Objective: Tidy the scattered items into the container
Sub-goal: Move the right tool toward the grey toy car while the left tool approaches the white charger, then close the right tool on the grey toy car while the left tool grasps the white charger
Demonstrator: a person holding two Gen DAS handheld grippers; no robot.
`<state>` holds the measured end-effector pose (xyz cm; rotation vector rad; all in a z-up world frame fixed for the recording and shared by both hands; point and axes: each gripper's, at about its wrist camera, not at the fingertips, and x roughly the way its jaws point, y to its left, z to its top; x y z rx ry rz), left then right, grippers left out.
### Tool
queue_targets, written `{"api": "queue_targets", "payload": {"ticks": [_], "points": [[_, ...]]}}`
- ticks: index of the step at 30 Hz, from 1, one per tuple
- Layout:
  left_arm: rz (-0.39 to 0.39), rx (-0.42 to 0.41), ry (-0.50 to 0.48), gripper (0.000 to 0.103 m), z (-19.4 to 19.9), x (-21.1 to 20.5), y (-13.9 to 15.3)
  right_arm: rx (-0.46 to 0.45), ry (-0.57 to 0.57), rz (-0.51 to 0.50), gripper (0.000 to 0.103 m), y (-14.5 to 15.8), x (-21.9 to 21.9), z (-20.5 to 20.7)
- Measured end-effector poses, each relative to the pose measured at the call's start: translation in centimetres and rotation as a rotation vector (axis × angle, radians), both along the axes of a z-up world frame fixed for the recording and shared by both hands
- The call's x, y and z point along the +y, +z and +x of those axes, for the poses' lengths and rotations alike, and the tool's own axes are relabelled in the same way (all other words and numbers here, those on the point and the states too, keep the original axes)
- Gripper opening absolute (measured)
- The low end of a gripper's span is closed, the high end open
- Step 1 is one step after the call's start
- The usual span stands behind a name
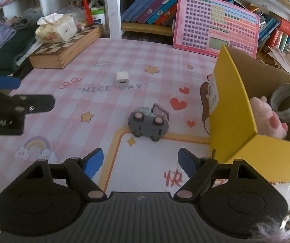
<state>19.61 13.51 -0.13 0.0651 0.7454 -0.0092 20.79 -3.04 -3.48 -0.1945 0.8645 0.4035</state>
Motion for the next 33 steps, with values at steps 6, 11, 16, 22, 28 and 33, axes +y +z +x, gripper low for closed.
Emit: {"api": "queue_targets", "payload": {"ticks": [6,11,16,22,28,33], "points": [[0.000,0.014,-0.019,0.088,3.7,-0.4,-0.9,0.025,-0.006,0.019,0.080,-1.1,0.6,1.9],[-0.014,0.036,-0.027,0.088,6.6,-0.9,-2.1,0.038,-0.024,0.025,0.080,-2.1,0.8,3.4],[-0.031,0.049,-0.049,0.088,9.9,-1.7,-3.8,0.056,-0.055,0.033,0.080,-2.6,0.8,5.2],[-0.021,0.086,-0.057,0.086,13.5,-2.6,-5.7,0.071,-0.052,0.030,0.080,-2.8,1.2,6.9],[-0.087,0.104,-0.004,0.083,15.7,-2.7,-7.1,0.080,-0.050,0.032,0.080,-3.3,1.1,7.9],[-0.141,0.136,0.039,0.066,16.8,-2.6,-8.2,0.085,-0.040,0.035,0.079,-3.5,1.0,8.2]]}}
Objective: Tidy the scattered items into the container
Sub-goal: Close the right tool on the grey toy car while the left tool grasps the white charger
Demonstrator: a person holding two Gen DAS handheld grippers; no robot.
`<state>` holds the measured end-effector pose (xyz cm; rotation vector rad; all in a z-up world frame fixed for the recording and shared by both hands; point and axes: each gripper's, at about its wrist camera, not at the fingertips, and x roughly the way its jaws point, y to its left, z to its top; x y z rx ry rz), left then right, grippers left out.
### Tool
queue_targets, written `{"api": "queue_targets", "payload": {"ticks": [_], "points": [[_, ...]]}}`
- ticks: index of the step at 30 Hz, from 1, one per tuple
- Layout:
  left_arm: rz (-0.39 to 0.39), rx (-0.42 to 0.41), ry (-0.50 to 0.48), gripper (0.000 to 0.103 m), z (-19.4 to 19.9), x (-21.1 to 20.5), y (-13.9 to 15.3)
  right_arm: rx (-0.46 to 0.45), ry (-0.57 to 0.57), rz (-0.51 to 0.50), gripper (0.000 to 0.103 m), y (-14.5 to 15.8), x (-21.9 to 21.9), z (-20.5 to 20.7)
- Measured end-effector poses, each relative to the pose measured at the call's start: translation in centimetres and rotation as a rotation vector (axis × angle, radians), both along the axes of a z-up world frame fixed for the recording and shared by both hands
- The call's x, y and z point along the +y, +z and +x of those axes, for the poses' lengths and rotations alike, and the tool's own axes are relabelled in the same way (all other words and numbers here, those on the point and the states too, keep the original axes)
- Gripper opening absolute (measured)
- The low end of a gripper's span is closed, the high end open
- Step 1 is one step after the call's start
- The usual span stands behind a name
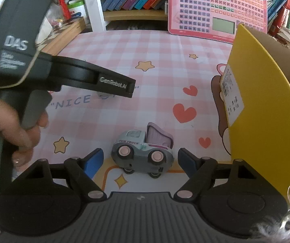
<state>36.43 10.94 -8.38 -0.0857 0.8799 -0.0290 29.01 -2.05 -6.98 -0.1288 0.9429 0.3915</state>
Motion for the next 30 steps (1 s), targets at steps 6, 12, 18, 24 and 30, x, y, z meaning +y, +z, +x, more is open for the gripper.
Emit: {"api": "queue_targets", "payload": {"ticks": [6,12,18,24,30], "points": [[-0.005,-0.007,0.007,0.055,0.5,0.1,-0.1,0.020,-0.012,-0.004,0.078,-0.2,-0.1,0.4],[-0.006,-0.016,0.009,0.035,0.5,0.8,0.0,0.003,-0.009,-0.016,0.069,-0.5,0.1,0.6],[-0.027,-0.006,0.020,0.034,-0.6,1.8,0.2,-0.002,0.002,-0.014,0.064,-0.7,0.2,0.8],[-0.034,-0.019,0.017,0.035,-2.9,2.7,1.4,0.015,0.029,-0.007,0.064,-0.4,0.0,0.5],[-0.063,-0.013,0.039,0.035,-5.4,3.7,2.2,-0.002,0.068,-0.005,0.064,0.3,0.1,-0.6]]}}
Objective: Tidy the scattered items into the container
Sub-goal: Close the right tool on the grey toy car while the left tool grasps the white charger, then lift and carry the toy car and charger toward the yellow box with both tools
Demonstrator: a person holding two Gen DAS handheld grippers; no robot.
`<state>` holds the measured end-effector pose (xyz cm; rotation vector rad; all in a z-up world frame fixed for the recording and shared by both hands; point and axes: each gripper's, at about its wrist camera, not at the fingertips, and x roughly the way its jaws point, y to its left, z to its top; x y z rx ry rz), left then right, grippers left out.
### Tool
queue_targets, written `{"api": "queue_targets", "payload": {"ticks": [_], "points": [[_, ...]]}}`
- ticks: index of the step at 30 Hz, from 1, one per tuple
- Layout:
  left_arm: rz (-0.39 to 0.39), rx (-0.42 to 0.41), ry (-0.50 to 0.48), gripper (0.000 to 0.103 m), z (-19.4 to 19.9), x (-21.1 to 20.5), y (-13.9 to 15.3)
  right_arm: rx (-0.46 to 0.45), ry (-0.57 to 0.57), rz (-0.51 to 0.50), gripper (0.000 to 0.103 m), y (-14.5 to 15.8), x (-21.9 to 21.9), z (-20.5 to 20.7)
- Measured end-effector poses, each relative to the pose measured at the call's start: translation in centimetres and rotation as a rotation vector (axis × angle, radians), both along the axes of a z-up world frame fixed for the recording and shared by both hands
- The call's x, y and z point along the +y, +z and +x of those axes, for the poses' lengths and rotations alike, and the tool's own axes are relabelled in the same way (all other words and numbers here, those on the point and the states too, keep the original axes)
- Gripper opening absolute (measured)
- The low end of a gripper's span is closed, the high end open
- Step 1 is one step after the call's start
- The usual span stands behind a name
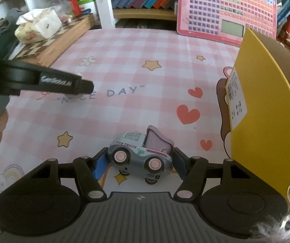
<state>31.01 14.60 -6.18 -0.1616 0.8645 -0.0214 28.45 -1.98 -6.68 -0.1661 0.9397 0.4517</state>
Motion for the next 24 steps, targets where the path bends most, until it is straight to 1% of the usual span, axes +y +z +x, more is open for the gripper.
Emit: {"api": "queue_targets", "payload": {"ticks": [4,6,7,10,15,19,24], "points": [[-0.048,-0.002,-0.006,0.035,-1.9,0.5,0.9,-0.005,0.006,0.006,0.064,0.6,-0.3,-0.7],[-0.078,0.001,-0.026,0.035,-2.7,0.8,1.2,-0.006,0.011,0.003,0.064,0.9,-0.5,-1.1],[-0.082,0.002,-0.034,0.035,-3.1,0.9,1.4,-0.007,0.014,0.002,0.064,1.0,-0.5,-1.3],[-0.062,-0.003,-0.049,0.035,-4.5,1.1,2.0,-0.004,0.030,0.002,0.064,1.4,-0.8,-2.0],[-0.075,-0.008,-0.020,0.035,-6.9,1.5,2.8,0.010,0.045,-0.005,0.063,1.9,-1.3,-3.6],[-0.112,-0.002,0.005,0.035,-8.4,1.7,3.2,0.010,0.059,-0.001,0.063,2.5,-1.5,-5.0],[-0.135,-0.018,0.019,0.035,-10.4,1.5,4.3,-0.006,0.077,0.019,0.063,3.7,-2.1,-6.4]]}}
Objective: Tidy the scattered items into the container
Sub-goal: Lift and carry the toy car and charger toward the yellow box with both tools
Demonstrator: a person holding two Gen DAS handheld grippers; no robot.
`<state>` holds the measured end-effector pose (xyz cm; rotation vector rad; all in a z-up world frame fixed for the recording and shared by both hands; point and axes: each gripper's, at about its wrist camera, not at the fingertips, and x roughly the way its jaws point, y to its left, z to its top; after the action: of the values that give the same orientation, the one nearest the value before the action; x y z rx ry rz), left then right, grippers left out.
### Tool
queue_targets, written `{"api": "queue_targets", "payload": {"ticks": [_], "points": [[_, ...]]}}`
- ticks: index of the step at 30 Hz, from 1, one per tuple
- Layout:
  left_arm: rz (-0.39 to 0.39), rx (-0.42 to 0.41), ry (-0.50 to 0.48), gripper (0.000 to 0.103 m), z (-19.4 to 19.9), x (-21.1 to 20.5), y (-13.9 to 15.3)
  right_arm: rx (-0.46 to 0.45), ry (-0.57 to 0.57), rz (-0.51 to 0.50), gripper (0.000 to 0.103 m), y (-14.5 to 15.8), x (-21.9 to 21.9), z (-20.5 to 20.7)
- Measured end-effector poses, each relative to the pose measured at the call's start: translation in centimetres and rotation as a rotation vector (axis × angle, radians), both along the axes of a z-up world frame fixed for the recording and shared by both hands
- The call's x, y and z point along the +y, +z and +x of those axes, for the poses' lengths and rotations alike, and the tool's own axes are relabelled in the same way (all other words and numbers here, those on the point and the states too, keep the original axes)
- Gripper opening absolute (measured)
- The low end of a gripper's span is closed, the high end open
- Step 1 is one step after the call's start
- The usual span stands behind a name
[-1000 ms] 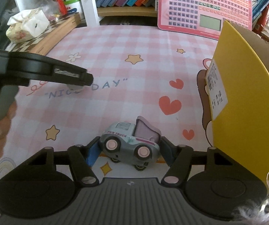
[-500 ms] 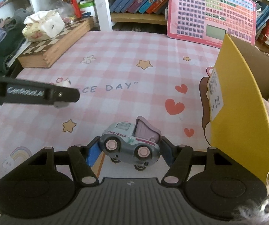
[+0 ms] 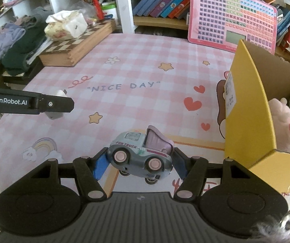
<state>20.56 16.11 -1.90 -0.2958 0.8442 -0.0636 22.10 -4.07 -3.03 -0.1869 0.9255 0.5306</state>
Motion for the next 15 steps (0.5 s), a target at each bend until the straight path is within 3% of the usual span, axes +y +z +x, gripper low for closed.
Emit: {"api": "queue_targets", "payload": {"ticks": [7,15], "points": [[-0.016,-0.029,-0.001,0.035,-3.3,-0.6,1.7,-0.014,0.017,0.035,0.063,1.6,-0.9,-2.7],[-0.086,-0.045,0.013,0.035,-7.0,-0.7,2.7,-0.030,0.038,0.061,0.063,3.0,-1.1,-5.8]]}}
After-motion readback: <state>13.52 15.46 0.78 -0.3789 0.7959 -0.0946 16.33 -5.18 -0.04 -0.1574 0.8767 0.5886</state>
